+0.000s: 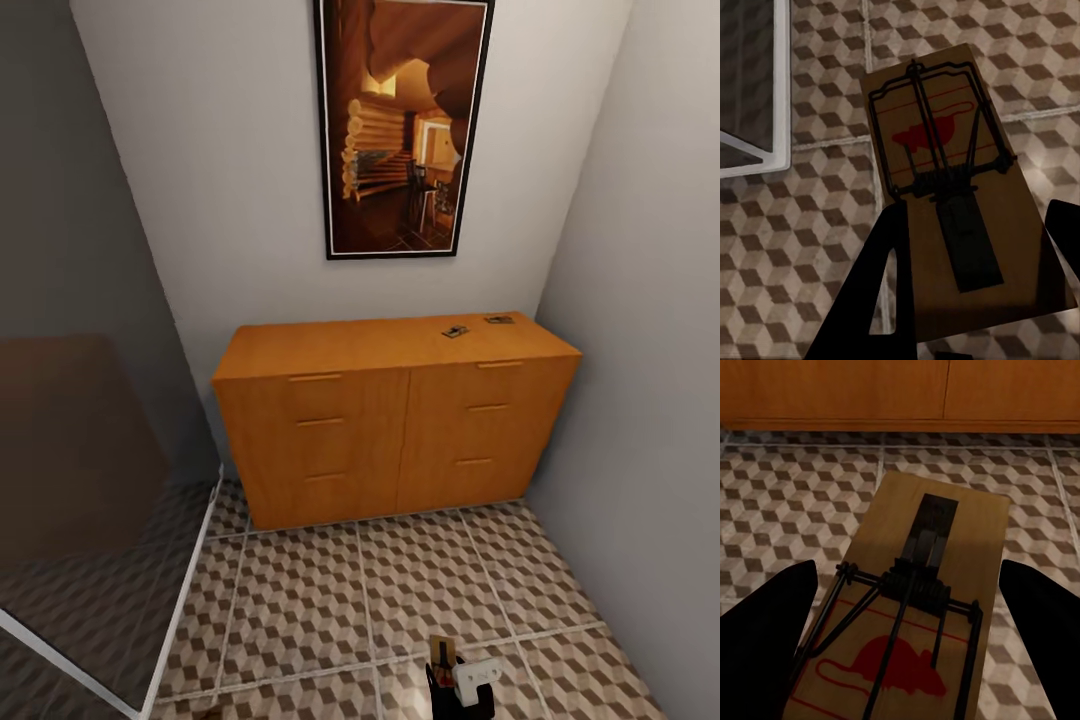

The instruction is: Take the four mousetraps from the cabinet in the bathroom and place them on the bathroom floor. Make sure all four end up on the same floor surface, and ensure that at least two of them are either under or directly next to the same bathroom sink.

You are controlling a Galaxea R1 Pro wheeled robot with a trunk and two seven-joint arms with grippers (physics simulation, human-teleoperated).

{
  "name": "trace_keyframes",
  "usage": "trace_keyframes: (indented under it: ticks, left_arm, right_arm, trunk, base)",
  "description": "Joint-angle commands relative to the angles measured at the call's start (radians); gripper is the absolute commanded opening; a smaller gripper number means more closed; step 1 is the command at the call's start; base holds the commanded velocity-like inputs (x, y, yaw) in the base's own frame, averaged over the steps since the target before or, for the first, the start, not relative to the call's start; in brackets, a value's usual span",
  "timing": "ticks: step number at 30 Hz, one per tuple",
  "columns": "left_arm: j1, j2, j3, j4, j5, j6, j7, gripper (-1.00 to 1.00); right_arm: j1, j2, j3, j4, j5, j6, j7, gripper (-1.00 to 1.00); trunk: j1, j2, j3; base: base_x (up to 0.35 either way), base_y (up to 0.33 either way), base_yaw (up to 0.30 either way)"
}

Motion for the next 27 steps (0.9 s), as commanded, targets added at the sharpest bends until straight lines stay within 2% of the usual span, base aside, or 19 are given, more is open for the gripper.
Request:
trace_keyframes:
  ticks: [1,12,27]
  left_arm:
    - [-0.001,0.000,-0.009,0.000,0.009,-0.003,0.004,-1.00]
    - [0.000,-0.001,-0.009,0.000,0.009,-0.003,0.004,-1.00]
    - [0.000,-0.001,-0.009,0.001,0.009,-0.003,0.004,-1.00]
  right_arm:
    - [-0.001,0.000,0.003,0.001,0.000,-0.003,-0.002,-1.00]
    - [-0.001,0.001,0.003,0.001,-0.001,-0.003,-0.002,-1.00]
    - [-0.001,0.001,0.003,0.001,0.000,-0.003,-0.002,-1.00]
  trunk:
    - [0.000,0.000,-0.001]
    - [0.000,0.000,-0.001]
    - [0.000,0.000,-0.001]
  base:
    - [0.000,0.000,0.073]
    - [0.000,0.000,0.016]
    - [0.000,0.000,0.260]
